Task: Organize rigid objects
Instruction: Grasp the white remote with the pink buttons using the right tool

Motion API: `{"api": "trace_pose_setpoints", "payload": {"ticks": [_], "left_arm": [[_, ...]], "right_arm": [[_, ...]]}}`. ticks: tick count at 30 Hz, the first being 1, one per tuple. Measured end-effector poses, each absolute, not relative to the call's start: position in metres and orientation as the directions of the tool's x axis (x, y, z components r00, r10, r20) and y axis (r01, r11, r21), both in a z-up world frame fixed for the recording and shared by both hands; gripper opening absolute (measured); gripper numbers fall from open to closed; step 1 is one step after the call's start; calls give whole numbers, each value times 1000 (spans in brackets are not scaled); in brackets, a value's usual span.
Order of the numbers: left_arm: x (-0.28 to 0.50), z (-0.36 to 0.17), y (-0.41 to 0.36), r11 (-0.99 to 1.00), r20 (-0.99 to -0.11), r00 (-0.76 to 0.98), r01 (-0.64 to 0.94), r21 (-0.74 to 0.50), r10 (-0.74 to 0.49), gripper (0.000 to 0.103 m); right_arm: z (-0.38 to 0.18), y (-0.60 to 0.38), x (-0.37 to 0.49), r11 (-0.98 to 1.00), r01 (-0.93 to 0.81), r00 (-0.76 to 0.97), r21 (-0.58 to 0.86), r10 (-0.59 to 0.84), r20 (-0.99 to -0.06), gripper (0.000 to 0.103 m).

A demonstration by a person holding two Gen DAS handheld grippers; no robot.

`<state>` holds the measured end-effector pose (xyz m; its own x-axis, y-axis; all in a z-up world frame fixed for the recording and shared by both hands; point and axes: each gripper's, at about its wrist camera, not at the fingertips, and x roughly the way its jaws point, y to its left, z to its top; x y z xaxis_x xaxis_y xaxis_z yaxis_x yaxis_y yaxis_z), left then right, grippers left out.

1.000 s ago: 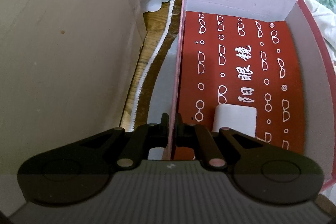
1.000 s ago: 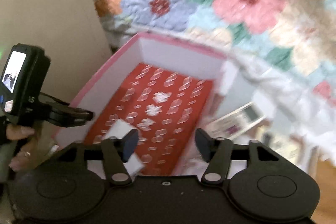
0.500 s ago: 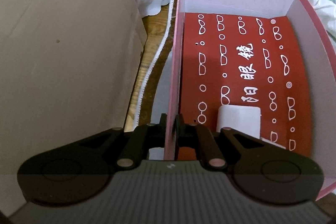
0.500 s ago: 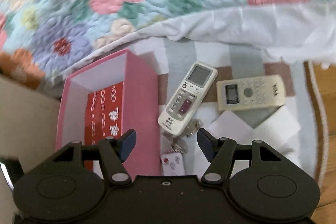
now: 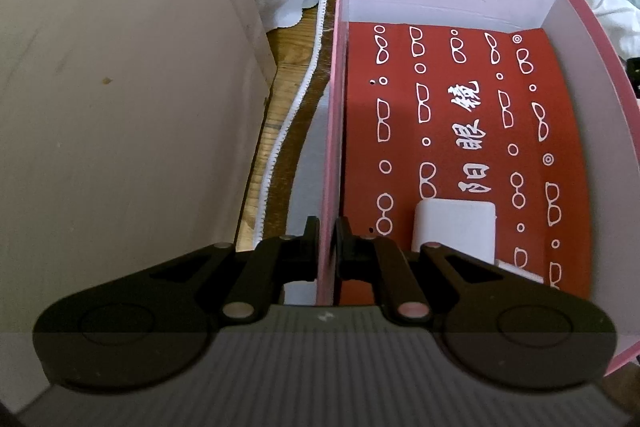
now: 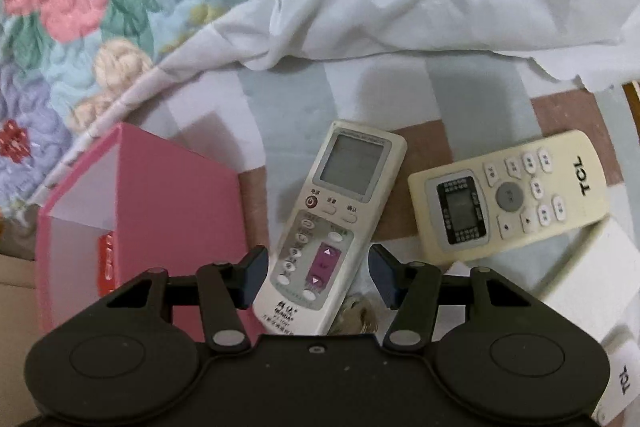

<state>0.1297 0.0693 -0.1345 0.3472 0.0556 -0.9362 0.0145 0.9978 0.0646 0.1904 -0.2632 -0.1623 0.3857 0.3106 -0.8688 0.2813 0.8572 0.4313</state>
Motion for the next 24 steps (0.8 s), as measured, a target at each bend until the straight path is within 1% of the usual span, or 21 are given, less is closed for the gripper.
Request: {"api": "trace_pose_setpoints", "payload": {"ticks": [2, 3, 6, 8, 9, 11, 12, 14, 15, 16, 19, 21, 24], "left_arm": [[129, -135, 69, 998, -935, 350, 11, 64, 56, 8], [129, -135, 69, 998, -934, 353, 12, 64, 55, 7], [125, -136, 69, 998, -929, 366, 18, 65, 54, 8], [124, -135, 69, 998, -928, 369, 19, 65, 53, 7], [124, -135, 69, 998, -928, 369, 22, 66, 53, 8], [123, -135, 67, 997, -927, 370, 30, 72, 56, 8], [123, -135, 67, 997, -927, 370, 32, 76, 59, 8], [123, -135, 65, 995, -926, 371, 39, 87, 66, 8], [122, -135, 64, 995, -927, 369, 43, 92, 69, 8], [122, -134, 64, 995, -927, 369, 44, 92, 69, 8], [123, -134, 64, 995, -927, 368, 42, 90, 68, 8], [123, -134, 62, 994, -927, 367, 49, 99, 74, 8], [123, -135, 60, 992, -926, 367, 53, 113, 86, 8]], "right_arm": [[-169, -259, 195, 870, 274, 380, 410, 293, -877, 63], [-171, -255, 197, 884, 260, 384, 389, 275, -881, 65], [-170, -234, 198, 951, 125, 455, 284, 200, -868, 66], [-171, -232, 194, 961, 83, 502, 264, 189, -844, 62], [-170, -234, 192, 960, 82, 519, 269, 189, -834, 54], [-167, -241, 189, 958, 63, 534, 280, 205, -820, 49], [-165, -243, 187, 958, 59, 545, 280, 204, -813, 36], [-158, -255, 182, 943, 34, 569, 332, 255, -782, 31], [-156, -260, 180, 934, 23, 569, 357, 281, -773, 26], [-155, -266, 178, 918, 18, 566, 397, 318, -761, 23], [-158, -280, 171, 873, 45, 552, 486, 384, -741, 21], [-163, -278, 171, 857, 61, 545, 511, 401, -737, 21], [-171, -281, 166, 771, 101, 534, 629, 491, -688, 20]]}}
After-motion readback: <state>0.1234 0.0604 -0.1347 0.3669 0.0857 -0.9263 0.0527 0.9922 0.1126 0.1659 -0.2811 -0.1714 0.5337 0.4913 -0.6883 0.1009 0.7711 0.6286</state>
